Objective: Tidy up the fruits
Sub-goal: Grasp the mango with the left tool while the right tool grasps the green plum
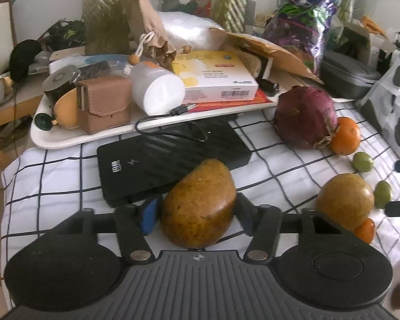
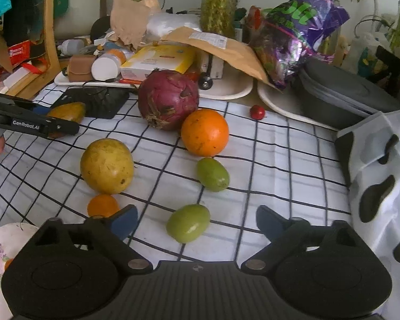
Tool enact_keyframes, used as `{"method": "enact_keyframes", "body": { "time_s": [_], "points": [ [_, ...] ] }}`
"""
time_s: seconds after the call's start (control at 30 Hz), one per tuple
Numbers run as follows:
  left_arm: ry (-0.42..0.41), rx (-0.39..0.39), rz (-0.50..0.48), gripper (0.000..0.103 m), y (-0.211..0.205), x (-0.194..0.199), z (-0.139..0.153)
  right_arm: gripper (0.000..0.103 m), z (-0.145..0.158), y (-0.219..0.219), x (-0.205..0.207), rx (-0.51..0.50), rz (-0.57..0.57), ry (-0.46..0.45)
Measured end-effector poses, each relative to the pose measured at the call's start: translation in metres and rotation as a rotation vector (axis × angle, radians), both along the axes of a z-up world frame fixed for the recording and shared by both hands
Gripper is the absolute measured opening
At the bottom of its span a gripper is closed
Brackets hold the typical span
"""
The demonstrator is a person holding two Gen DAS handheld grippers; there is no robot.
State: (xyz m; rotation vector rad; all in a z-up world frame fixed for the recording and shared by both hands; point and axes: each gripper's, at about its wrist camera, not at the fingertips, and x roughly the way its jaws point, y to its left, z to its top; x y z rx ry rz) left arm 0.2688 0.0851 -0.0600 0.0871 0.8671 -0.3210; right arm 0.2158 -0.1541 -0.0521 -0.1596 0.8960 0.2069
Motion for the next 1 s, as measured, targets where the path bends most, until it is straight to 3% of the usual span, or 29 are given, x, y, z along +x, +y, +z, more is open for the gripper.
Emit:
{"method": "enact_keyframes", "body": {
  "time_s": [0.4, 0.53, 0.87, 1.0],
  "points": [
    [-0.016, 0.001, 0.003, 0.051, 0.001, -0.003, 0.007, 0.059, -0.007, -0.005, 0.005, 0.031, 0.017, 0.008],
    [-0.028, -0.007, 0.003, 0.051, 0.002, -0.005, 0.012, 0.042, -0.008, -0.001, 0.004, 0.022, 0.039, 0.012],
    [-0.047, -0.015, -0.005, 0.051, 0.000, -0.014, 0.024, 0.043, -0.013, 0.008, 0.000, -0.066, 0.096, 0.007],
    [-0.055, -0.014, -0.020, 0.051, -0.004, -0.021, 0.029, 0.037, -0.012, 0.007, -0.001, -0.050, 0.079, 0.017]
  ]
}}
